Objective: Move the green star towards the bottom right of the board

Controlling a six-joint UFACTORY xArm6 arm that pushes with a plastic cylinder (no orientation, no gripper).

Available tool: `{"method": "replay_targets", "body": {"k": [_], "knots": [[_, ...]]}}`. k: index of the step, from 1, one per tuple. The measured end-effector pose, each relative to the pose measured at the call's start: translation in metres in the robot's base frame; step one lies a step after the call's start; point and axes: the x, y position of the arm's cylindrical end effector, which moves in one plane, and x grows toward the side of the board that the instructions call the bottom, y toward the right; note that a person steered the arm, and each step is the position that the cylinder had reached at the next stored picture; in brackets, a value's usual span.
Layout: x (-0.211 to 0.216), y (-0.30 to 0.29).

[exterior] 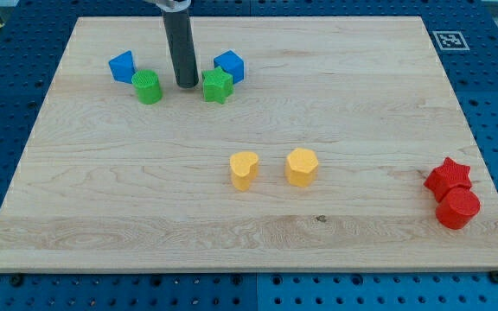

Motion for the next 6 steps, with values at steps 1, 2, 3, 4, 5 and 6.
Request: {"method": "replay_targets", "body": {"k": [1, 2, 3, 4, 5, 6], "knots": [[0.01, 0.035], [0.016, 0.081], [0.027, 0.121], [0.061, 0.14], [0.097, 0.164], [0.119, 0.202]]}}
